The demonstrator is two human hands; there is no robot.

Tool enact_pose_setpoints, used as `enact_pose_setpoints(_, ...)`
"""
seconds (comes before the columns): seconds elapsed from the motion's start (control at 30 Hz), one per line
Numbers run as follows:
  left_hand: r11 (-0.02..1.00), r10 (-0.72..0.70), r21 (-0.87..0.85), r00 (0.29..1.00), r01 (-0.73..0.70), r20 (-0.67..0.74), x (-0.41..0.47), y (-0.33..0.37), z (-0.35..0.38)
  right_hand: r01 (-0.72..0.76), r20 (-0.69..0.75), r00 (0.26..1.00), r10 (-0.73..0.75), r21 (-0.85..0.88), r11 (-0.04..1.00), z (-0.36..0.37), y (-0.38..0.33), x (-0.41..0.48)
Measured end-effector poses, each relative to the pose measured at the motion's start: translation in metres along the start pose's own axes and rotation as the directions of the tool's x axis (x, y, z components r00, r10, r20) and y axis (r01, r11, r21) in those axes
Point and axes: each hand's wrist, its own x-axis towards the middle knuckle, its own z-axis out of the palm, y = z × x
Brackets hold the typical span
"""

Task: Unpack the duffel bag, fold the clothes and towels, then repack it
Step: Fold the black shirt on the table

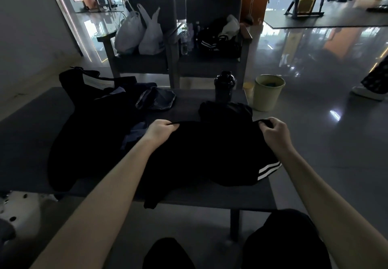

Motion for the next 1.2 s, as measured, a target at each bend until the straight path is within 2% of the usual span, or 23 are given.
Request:
enact_pose_setpoints(0.1, 0.997, 0.010, 0.076, 0.998, -0.005, -0.068, 0.010, 0.003, -0.019, 0.080, -0.004, 0.997, -0.081, -0.161, 0.984, -0.005, -0.003, 0.001)
enact_pose_setpoints(0.2, 0.992, 0.067, 0.114, 0.989, -0.052, -0.129, 0.015, 0.010, -0.030, 0.088, -0.019, 0.995, -0.096, -0.252, 0.964, -0.005, 0.000, 0.002)
enact_pose_setpoints(0.3, 0.990, 0.135, 0.061, 0.987, -0.130, -0.084, 0.012, 0.022, -0.029, 0.061, -0.007, 0.998, -0.069, -0.394, 0.917, 0.001, 0.001, 0.004)
enact_pose_setpoints(0.37, 0.987, 0.162, 0.004, 0.986, -0.162, -0.034, 0.006, 0.034, -0.019, 0.082, 0.073, 0.996, -0.056, -0.441, 0.894, 0.010, -0.004, 0.003)
enact_pose_setpoints(0.43, 0.982, 0.190, -0.028, 0.982, -0.189, 0.023, 0.000, 0.045, -0.008, 0.178, 0.235, 0.969, -0.080, -0.434, 0.883, 0.023, -0.013, 0.002)
enact_pose_setpoints(0.53, 0.969, 0.244, -0.008, 0.960, -0.245, 0.137, -0.006, 0.060, 0.006, 0.405, 0.521, 0.828, -0.207, -0.301, 0.864, 0.045, -0.035, -0.008)
enact_pose_setpoints(0.6, 0.954, 0.284, 0.045, 0.940, -0.297, 0.187, -0.008, 0.070, 0.014, 0.481, 0.609, 0.734, -0.302, -0.152, 0.863, 0.060, -0.046, -0.015)
enact_pose_setpoints(0.63, 0.945, 0.298, 0.074, 0.934, -0.317, 0.198, -0.009, 0.073, 0.016, 0.470, 0.602, 0.730, -0.324, -0.098, 0.877, 0.065, -0.051, -0.018)
enact_pose_setpoints(0.7, 0.929, 0.303, 0.154, 0.929, -0.338, 0.212, -0.011, 0.073, 0.016, 0.435, 0.527, 0.774, -0.350, -0.042, 0.899, 0.068, -0.056, -0.017)
enact_pose_setpoints(0.77, 0.891, 0.271, 0.298, 0.927, -0.343, 0.258, -0.012, 0.067, 0.009, 0.377, 0.410, 0.849, -0.333, -0.027, 0.926, 0.062, -0.053, -0.006)
enact_pose_setpoints(0.83, 0.796, 0.226, 0.502, 0.936, -0.337, 0.269, -0.010, 0.054, 0.000, 0.279, 0.323, 0.906, -0.273, 0.029, 0.960, 0.048, -0.049, 0.006)
enact_pose_setpoints(0.9, 0.728, 0.196, 0.628, 0.961, -0.276, 0.194, -0.005, 0.040, -0.008, 0.222, 0.269, 0.936, -0.226, 0.046, 0.974, 0.033, -0.046, 0.015)
enact_pose_setpoints(0.97, 0.733, 0.176, 0.661, 0.983, -0.162, 0.045, 0.001, 0.029, -0.017, 0.205, 0.233, 0.951, -0.203, 0.015, 0.979, 0.019, -0.041, 0.020)
enact_pose_setpoints(1.03, 0.830, 0.151, 0.553, 0.985, -0.079, -0.085, 0.007, 0.020, -0.027, 0.166, 0.193, 0.967, -0.164, 0.008, 0.986, 0.005, -0.034, 0.023)
enact_pose_setpoints(1.07, 0.894, 0.128, 0.443, 0.986, -0.066, -0.111, 0.009, 0.018, -0.032, 0.140, 0.178, 0.974, -0.141, 0.017, 0.990, -0.001, -0.031, 0.024)
enact_pose_setpoints(1.13, 0.987, 0.091, 0.143, 0.991, -0.077, -0.096, 0.011, 0.017, -0.037, 0.107, 0.163, 0.981, -0.103, -0.015, 0.994, -0.007, -0.024, 0.023)
enact_pose_setpoints(1.2, 0.982, 0.083, -0.163, 0.995, -0.092, -0.061, 0.007, 0.023, -0.035, 0.113, 0.182, 0.979, -0.090, -0.122, 0.986, -0.005, -0.022, 0.019)
